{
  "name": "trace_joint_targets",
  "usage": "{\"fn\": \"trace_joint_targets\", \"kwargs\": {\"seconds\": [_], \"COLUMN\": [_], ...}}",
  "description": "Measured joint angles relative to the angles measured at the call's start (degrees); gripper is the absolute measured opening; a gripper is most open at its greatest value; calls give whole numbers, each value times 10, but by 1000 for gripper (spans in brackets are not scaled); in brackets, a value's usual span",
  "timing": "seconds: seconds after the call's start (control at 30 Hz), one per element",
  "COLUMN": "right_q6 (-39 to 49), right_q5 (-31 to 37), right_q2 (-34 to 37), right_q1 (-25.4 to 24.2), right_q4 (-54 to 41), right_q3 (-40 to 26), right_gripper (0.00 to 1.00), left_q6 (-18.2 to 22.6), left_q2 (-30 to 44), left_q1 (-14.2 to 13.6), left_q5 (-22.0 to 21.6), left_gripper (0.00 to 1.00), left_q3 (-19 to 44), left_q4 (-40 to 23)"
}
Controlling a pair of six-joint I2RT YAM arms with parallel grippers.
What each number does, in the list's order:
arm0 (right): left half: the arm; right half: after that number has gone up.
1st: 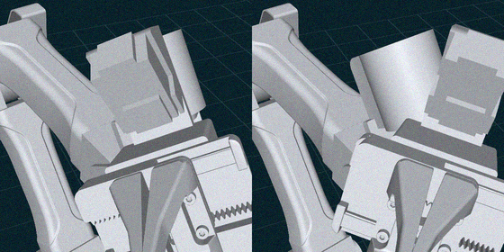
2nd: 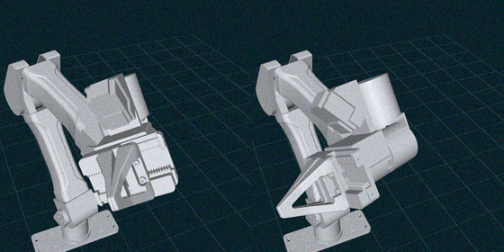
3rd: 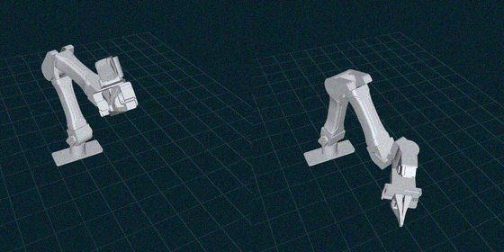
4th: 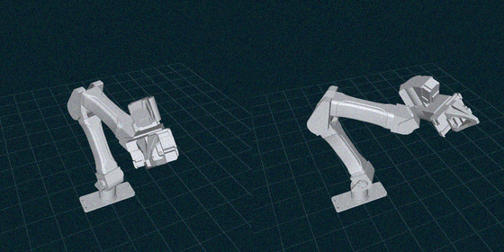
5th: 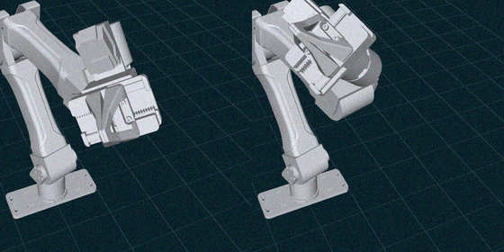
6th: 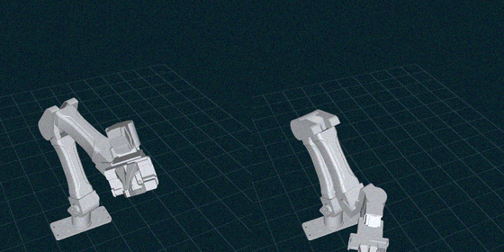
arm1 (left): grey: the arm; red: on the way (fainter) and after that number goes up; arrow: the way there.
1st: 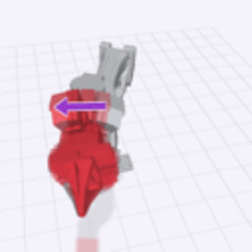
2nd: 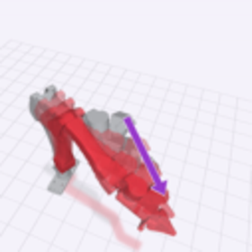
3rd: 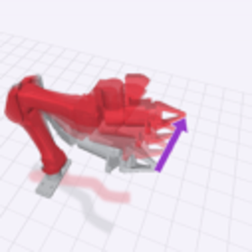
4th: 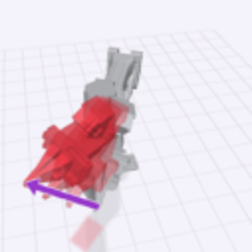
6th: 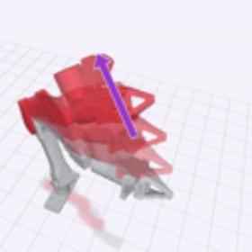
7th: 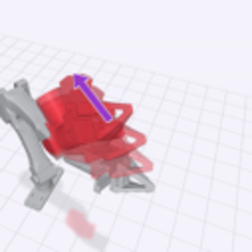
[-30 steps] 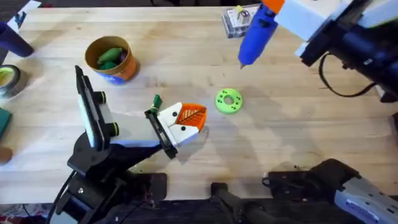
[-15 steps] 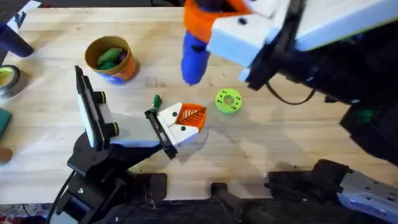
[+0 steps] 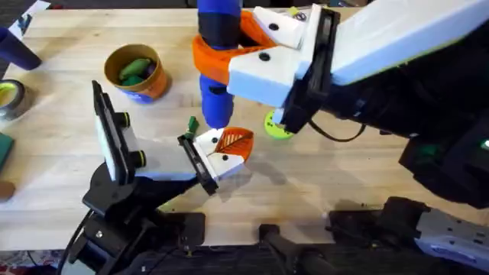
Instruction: Pick up the gripper from the table and insert it into the empty holder that is missing its gripper. Then pick up a screw, insert it into the mounting hole, and use the screwdriver to tighten it. Finally, clean up the table by picking up the vegetable and placing it into the bucket.
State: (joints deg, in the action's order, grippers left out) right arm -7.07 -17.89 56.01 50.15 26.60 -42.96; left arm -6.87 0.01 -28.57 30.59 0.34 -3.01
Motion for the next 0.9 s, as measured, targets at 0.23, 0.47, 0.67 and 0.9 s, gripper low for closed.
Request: {"fn": "trace_joint_targets", "kwargs": {"seconds": [0.23, 0.47, 0.67, 0.9], "right_q6": [-10, -28, -34, -36], "right_q5": [0, 0, 0, 0], "right_q2": [0, 16, 23, 22], "right_q1": [1, 1, 1, 1], "right_q4": [1, 13, 14, 15], "right_q3": [0, 0, 0, 0], "right_gripper": [25, 25, 25, 25], "left_q6": [0, 0, 0, 0], "left_q2": [0, 0, 0, 0], "left_q1": [0, 0, 0, 0], "left_q5": [0, 0, 0, 0], "left_gripper": [15, 15, 15, 15], "left_q3": [0, 0, 0, 0], "left_q4": [0, 0, 0, 0]}}
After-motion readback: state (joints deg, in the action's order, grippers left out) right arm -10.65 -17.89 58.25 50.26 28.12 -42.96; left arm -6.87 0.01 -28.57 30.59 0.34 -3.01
